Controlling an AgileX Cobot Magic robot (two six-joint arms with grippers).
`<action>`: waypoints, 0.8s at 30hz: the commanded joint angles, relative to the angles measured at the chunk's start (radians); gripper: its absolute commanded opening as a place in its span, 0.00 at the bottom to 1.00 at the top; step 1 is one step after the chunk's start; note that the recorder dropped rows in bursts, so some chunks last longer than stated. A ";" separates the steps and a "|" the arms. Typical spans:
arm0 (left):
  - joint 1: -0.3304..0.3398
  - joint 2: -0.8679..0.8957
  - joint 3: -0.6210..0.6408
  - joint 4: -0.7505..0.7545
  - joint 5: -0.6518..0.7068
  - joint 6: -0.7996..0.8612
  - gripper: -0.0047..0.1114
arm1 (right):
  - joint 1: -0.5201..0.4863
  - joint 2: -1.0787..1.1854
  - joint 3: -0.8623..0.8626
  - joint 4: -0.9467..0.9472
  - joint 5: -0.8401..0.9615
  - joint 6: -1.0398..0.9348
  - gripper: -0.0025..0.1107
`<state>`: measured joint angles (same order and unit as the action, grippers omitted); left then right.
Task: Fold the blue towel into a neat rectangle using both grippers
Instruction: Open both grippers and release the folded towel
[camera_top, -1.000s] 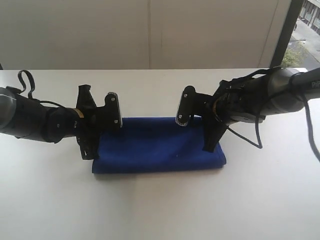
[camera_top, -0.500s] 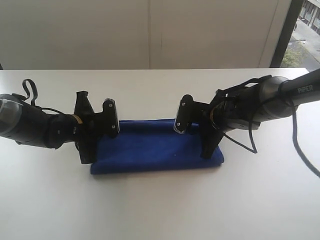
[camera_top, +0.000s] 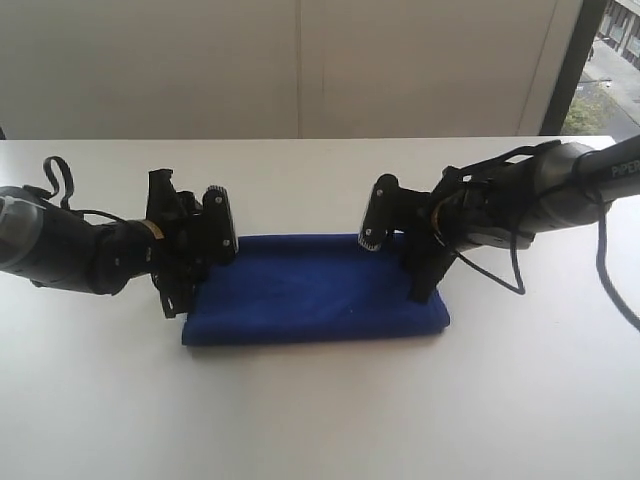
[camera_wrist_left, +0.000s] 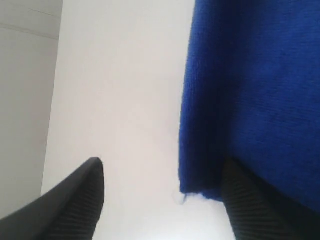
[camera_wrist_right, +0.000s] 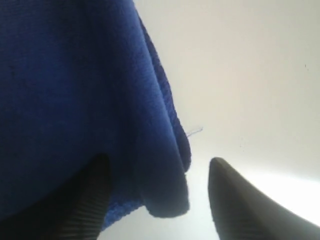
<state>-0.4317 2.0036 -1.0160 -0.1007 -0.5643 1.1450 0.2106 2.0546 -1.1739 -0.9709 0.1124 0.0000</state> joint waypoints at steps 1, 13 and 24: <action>0.001 -0.001 0.002 -0.011 0.013 0.002 0.65 | -0.031 -0.003 -0.010 0.005 0.014 0.000 0.52; 0.001 -0.011 0.002 -0.055 -0.175 0.006 0.65 | -0.031 -0.126 -0.037 0.011 0.003 0.141 0.60; -0.072 -0.220 0.008 -0.536 -0.015 -0.049 0.51 | -0.031 -0.278 -0.037 0.039 0.117 0.534 0.50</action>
<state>-0.4680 1.8511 -1.0160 -0.4796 -0.6779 1.1190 0.1861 1.8203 -1.2046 -0.9481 0.1823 0.3890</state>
